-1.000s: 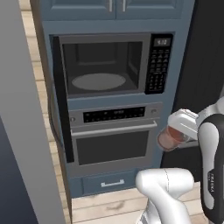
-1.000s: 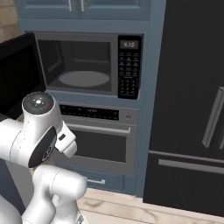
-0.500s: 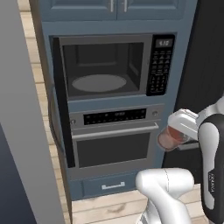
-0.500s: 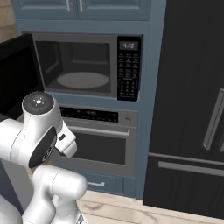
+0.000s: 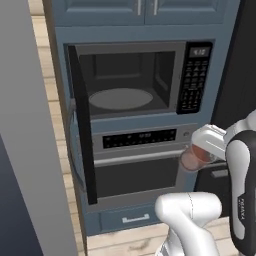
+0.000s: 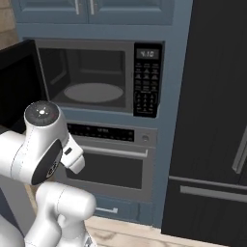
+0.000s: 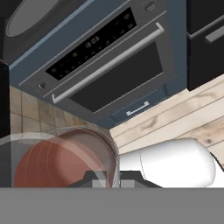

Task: Place the microwavable item in the microwave. Then, close the microwave door and press the start button.

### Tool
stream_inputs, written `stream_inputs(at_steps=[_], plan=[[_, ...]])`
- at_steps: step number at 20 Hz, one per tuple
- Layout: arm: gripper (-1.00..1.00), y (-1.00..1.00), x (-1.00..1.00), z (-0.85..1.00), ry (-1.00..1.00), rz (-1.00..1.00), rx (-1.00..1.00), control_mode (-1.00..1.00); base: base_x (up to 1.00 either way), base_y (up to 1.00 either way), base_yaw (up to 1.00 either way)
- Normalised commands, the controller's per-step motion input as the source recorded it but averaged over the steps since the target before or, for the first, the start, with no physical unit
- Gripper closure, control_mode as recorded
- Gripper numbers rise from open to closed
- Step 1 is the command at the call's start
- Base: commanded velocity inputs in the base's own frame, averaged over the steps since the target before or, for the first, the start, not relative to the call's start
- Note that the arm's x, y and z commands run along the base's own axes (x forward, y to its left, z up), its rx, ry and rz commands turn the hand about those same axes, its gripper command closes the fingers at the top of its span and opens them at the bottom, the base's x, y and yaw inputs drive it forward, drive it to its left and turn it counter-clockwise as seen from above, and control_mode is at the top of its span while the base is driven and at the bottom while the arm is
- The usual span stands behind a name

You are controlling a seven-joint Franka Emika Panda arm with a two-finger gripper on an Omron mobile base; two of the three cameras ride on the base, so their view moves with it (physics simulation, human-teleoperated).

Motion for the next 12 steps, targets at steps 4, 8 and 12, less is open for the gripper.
stream_inputs(at_steps=[4, 8, 12], plan=[[1.0, 0.0, 0.0, 0.0, 0.0, 0.0, 0.0, 1.0, 0.26, 0.09, 0.0], [1.0, 0.0, 0.0, 0.0, 0.0, 0.0, 0.0, 1.0, 0.26, 0.02, 0.0], [1.0, 0.0, 0.0, 0.0, 0.0, 0.0, 0.0, 1.0, 0.15, 0.0, 0.01]])
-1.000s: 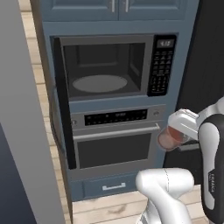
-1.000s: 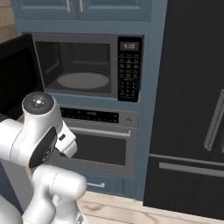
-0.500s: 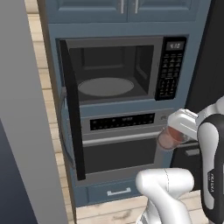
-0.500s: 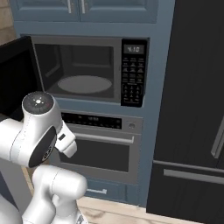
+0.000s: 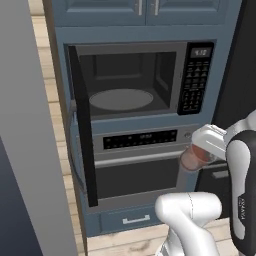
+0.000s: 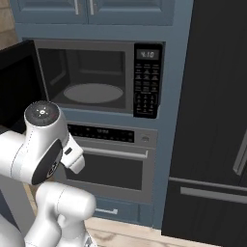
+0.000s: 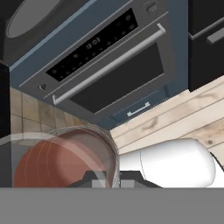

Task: Place the microwavable item in the microwave. Then, close the microwave door and press the start button.

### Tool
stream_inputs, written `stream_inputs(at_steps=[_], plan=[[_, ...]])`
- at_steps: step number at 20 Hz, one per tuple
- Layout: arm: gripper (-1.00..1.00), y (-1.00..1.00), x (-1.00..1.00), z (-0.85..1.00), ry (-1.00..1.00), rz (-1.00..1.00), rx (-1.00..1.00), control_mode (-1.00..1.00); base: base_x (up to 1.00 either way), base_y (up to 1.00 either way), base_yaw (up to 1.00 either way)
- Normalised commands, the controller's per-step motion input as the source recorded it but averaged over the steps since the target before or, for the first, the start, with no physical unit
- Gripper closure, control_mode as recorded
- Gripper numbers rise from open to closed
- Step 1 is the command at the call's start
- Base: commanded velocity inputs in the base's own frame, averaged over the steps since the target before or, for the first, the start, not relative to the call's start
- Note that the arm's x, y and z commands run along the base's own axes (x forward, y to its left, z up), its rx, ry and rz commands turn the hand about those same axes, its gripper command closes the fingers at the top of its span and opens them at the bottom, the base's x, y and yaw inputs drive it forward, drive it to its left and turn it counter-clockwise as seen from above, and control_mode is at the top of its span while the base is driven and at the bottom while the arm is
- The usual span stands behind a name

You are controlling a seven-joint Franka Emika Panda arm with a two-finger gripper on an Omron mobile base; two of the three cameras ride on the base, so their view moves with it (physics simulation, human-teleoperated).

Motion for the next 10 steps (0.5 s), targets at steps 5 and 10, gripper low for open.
stream_inputs(at_steps=[5, 10], plan=[[1.0, 0.0, 0.0, 0.0, 0.0, 0.0, 0.0, 1.0, 0.02, 0.0, 0.0], [1.0, 0.0, 0.17, 0.0, -0.02, 0.0, 0.0, -1.0, 0.0, 0.0, 0.0]])
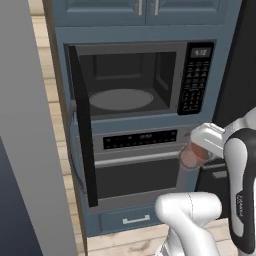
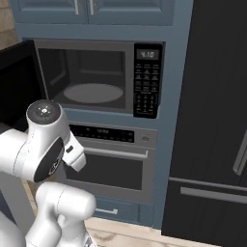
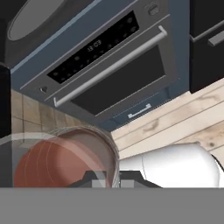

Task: Place the microwavable item in the microwave. Then, close the microwave door and press the start button.

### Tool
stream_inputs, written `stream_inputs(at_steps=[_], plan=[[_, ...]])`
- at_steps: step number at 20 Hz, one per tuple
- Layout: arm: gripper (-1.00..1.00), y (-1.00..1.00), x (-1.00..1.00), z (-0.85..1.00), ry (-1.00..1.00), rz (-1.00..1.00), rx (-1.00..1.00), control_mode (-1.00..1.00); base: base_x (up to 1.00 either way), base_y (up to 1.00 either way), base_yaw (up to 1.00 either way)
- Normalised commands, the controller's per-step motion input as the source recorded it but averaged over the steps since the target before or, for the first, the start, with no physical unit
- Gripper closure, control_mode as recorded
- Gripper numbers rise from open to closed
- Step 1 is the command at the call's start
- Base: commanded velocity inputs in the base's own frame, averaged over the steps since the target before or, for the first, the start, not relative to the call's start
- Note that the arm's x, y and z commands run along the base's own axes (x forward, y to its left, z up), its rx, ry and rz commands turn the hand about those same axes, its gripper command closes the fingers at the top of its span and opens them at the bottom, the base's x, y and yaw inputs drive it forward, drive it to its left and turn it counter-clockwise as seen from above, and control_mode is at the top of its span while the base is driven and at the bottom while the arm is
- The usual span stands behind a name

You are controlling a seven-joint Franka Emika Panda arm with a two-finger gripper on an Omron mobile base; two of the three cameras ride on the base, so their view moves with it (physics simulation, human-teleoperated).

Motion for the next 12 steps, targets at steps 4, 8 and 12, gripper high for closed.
stream_inputs(at_steps=[4, 8, 12], plan=[[1.0, 0.16, 0.27, 0.1, -0.11, 0.0, 0.0, -1.0, 0.0, 0.0, 0.0], [1.0, 0.55, 0.47, 0.2, -0.04, -0.07, 0.0, -1.0, 0.0, 0.0, 0.0], [1.0, 0.48, 0.38, 0.23, -0.04, -0.07, 0.0, -1.0, 0.0, 0.0, 0.0]])
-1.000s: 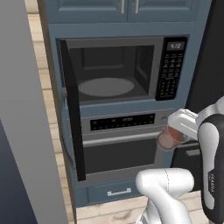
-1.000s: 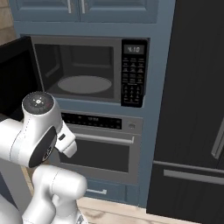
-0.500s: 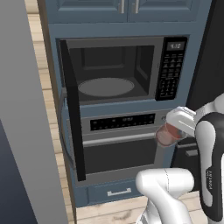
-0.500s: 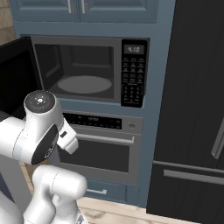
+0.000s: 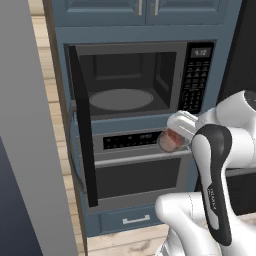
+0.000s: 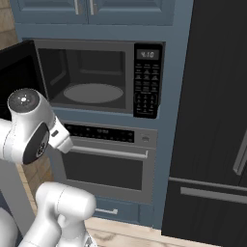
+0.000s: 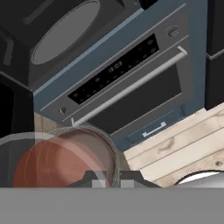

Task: Place the microwavable item in the microwave. Then, close the microwave door and press the start button.

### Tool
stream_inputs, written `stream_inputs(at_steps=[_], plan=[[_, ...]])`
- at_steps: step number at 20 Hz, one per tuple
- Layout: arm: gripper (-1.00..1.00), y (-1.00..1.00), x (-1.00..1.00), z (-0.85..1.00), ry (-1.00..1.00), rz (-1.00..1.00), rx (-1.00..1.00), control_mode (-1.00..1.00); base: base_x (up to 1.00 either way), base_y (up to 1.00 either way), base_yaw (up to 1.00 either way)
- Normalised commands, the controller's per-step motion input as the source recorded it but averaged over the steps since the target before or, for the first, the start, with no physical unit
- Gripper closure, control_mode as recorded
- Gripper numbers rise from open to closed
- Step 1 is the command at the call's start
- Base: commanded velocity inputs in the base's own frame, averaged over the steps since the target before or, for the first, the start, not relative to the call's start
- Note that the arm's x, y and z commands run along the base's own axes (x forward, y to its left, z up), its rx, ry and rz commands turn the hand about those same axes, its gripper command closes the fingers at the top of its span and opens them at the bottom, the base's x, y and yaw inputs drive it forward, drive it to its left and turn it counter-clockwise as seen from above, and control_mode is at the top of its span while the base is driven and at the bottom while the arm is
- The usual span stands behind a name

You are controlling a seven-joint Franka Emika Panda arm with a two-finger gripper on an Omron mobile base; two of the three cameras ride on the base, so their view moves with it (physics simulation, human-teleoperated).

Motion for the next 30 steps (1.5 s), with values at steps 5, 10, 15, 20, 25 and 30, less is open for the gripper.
stream_inputs(at_steps=[5, 10, 15, 20, 25, 30], plan=[[1.0, 0.32, 0.23, 0.14, -0.05, -0.06, 0.0, -1.0, 0.0, 0.0, 0.0], [1.0, 0.07, 0.16, 0.07, -0.11, -0.06, 0.0, -1.0, 0.0, 0.0, 0.0], [1.0, -0.01, 0.3, 0.12, -0.07, -0.05, 0.09, -1.0, 0.0, 0.0, 0.0], [1.0, -0.02, 0.22, 0.03, -0.05, -0.07, 0.11, -1.0, 0.0, 0.0, 0.0], [1.0, 0.0, 0.22, 0.03, -0.07, -0.05, 0.12, -1.0, 0.0, 0.0, 0.0], [1.0, 0.0, 0.28, 0.09, -0.04, -0.06, 0.12, -1.0, 0.0, 0.0, 0.0]])
